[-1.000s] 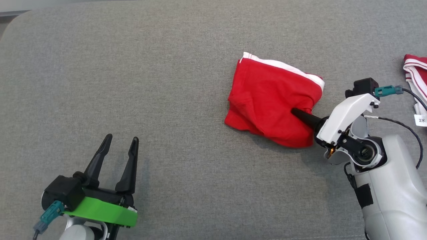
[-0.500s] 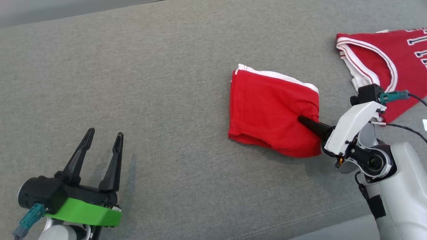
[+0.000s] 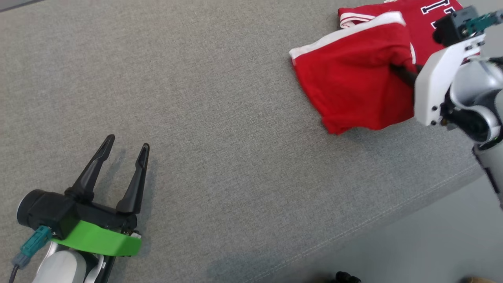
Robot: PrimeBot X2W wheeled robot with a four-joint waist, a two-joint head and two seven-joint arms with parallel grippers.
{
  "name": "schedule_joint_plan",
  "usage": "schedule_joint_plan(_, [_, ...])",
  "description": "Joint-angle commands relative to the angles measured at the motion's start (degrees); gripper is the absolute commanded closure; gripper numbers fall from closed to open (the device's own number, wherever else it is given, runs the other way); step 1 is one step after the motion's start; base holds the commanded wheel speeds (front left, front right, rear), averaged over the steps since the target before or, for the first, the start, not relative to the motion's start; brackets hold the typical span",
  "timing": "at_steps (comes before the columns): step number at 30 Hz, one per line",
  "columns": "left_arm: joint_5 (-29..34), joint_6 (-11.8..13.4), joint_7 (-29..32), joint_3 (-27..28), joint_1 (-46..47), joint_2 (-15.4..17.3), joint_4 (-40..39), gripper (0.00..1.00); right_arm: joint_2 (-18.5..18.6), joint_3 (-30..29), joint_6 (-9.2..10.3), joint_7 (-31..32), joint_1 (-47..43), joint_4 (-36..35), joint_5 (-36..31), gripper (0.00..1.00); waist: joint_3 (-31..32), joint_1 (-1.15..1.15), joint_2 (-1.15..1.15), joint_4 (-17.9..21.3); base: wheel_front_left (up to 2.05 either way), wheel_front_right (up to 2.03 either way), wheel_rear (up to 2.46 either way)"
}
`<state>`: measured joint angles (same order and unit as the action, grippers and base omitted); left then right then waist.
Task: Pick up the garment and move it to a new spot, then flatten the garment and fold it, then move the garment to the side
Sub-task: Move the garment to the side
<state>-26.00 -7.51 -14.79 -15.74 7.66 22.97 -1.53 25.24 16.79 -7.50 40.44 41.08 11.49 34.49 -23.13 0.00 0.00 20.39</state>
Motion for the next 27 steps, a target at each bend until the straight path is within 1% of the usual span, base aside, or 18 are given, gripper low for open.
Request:
schedule_joint_plan(1, [-0.44, 0.04, -0.19, 0.32, 1.11, 0.74, -0.04, 0.00, 1.90, -0.02, 0.02, 1.26, 2.56, 0.68, -1.22, 1.00, -2.97, 0.00, 0.00, -0.75, 0.00, 0.00, 0.00])
schedule_joint_plan(5, [-0.84, 0.04, -0.25, -0.13, 1.99, 0.43, -0.09, 0.00, 5.88, -2.71, 0.03, 2.83, 7.23, 4.98, -4.32, 1.00, -4.65, 0.00, 0.00, -3.15, 0.00, 0.00, 0.00])
schedule_joint_plan(11, [-1.33, 0.04, -0.40, -1.67, 3.48, -0.31, 0.73, 0.00, 9.38, -5.06, 0.04, 2.98, 10.47, 11.72, -9.59, 1.00, -5.98, 0.00, 0.00, -6.63, 0.00, 0.00, 0.00])
schedule_joint_plan(14, [-1.49, 0.04, -0.40, -1.80, 4.10, -1.02, 1.14, 0.00, 10.53, -5.67, 0.04, 3.28, 11.13, 14.06, -11.67, 1.00, -6.00, 0.00, 0.00, -8.11, 0.00, 0.00, 0.00])
schedule_joint_plan(16, [-1.74, 0.04, -0.38, -2.02, 4.28, -1.38, 1.45, 0.00, 11.90, -5.94, 0.05, 2.09, 11.58, 14.98, -13.73, 1.00, -5.91, 0.00, 0.00, -9.03, 0.00, 0.00, 0.00])
schedule_joint_plan(17, [-1.72, 0.04, -0.39, -2.15, 4.39, -1.46, 1.61, 0.00, 12.36, -6.03, 0.05, 1.93, 11.51, 15.74, -14.85, 0.93, -5.82, 0.00, 0.00, -9.41, 0.00, 0.00, 0.00])
schedule_joint_plan(18, [-1.89, 0.04, -0.39, -2.13, 4.56, -1.60, 1.69, 0.00, 12.70, -6.15, 0.05, 1.90, 11.32, 16.47, -15.96, 0.80, -5.71, 0.00, 0.00, -9.77, 0.00, 0.00, 0.00])
schedule_joint_plan(20, [-2.03, 0.04, -0.41, -2.26, 4.76, -2.03, 1.87, 0.00, 13.51, -7.47, 0.06, 1.40, 11.02, 18.05, -18.02, 0.57, -5.46, 0.00, 0.00, -10.57, 0.00, 0.00, 0.00])
schedule_joint_plan(21, [-2.02, 0.04, -0.41, -2.26, 4.86, -2.26, 1.90, 0.00, 14.05, -8.04, 0.06, 0.90, 10.79, 18.70, -19.71, 0.00, -5.32, 0.00, 0.00, -10.93, 0.00, 0.00, 0.00])
schedule_joint_plan(24, [-2.27, 0.04, -0.42, -2.15, 4.57, -3.03, 1.92, 0.00, 13.77, -10.84, 0.05, -0.36, 9.90, 20.94, -23.38, 0.00, -4.65, 0.00, 0.00, -11.86, 0.00, 0.00, 0.00])
schedule_joint_plan(27, [-2.46, 0.04, -0.41, -2.06, 3.79, -3.39, 2.17, 0.00, 13.23, -12.22, 0.05, -0.29, 8.88, 21.87, -25.75, 0.00, -3.65, 0.00, 0.00, -12.40, 0.00, 0.00, 0.00])
